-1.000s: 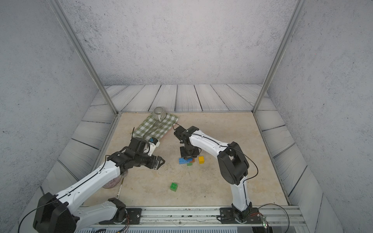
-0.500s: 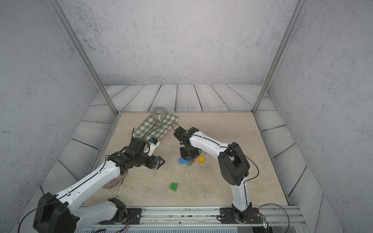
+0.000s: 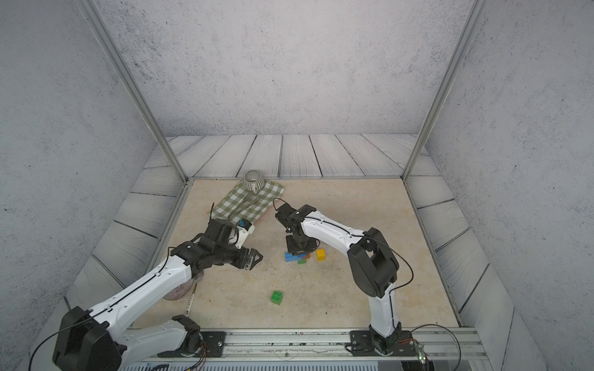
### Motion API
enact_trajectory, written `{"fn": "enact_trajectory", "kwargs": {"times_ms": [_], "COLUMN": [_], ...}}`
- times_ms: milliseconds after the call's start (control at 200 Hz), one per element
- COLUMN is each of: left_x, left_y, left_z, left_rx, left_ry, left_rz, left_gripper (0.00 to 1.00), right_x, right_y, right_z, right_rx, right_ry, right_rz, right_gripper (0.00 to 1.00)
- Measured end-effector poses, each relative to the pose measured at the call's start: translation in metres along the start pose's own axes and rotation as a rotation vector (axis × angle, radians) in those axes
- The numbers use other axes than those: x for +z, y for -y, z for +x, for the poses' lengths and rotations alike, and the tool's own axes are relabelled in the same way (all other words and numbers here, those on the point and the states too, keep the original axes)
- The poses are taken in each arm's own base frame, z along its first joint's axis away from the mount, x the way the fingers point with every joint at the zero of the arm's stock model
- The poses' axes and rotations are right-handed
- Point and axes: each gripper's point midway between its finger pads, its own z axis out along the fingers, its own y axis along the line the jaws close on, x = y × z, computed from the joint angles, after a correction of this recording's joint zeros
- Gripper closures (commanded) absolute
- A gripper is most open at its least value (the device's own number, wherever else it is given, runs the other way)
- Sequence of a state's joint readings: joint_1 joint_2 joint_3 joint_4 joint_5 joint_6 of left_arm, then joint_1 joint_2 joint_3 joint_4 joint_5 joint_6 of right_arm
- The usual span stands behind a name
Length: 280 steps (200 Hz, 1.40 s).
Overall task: Assemble the number 4 with lego
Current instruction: Assemble the lego brick with the lego brick.
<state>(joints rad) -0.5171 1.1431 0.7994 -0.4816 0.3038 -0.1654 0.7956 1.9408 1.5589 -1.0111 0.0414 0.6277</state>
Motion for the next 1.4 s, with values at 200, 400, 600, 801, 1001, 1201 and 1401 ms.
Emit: {"fn": "enact_trajectory", "kwargs": {"times_ms": [200,400,600,801,1001,1201,1401], "left_x": [0.0,0.0,0.0,-0.0015,-0.0029,-0.0033,-0.0053], "left_y": [-0.0001,-0.0002,-0.0007,-0.0016,-0.0029,-0.0036,-0.0035], "left_z": [0.0,0.0001,0.0,-0.0008,-0.0018,-0.0019,-0.0032], "left_rx": [0.0,0.0,0.0,0.001,0.002,0.003,0.005], "left_ry": [0.0,0.0,0.0,0.007,0.013,0.016,0.024], "left_rz": [0.0,-0.001,-0.004,-0.011,-0.021,-0.026,-0.028], "left_gripper": [0.17,0.17,0.16,0.17,0.17,0.17,0.17], "right_x": [0.0002,-0.0004,-0.0017,-0.0028,-0.0019,-0.0029,-0.0075], "right_y": [-0.0005,-0.001,-0.0007,-0.0006,-0.0007,0.0007,0.002], "right_z": [0.0003,0.0009,0.0009,0.0009,0.0017,0.0021,0.0012], "right_rx": [0.033,0.085,0.115,0.126,0.135,0.141,0.141], "right_ry": [0.0,-0.012,-0.017,-0.029,-0.043,-0.046,-0.044], "right_rz": [0.008,0.012,0.016,0.027,0.039,0.047,0.056], "right_gripper": [0.76,0.72,0.67,0.64,0.58,0.54,0.52]}}
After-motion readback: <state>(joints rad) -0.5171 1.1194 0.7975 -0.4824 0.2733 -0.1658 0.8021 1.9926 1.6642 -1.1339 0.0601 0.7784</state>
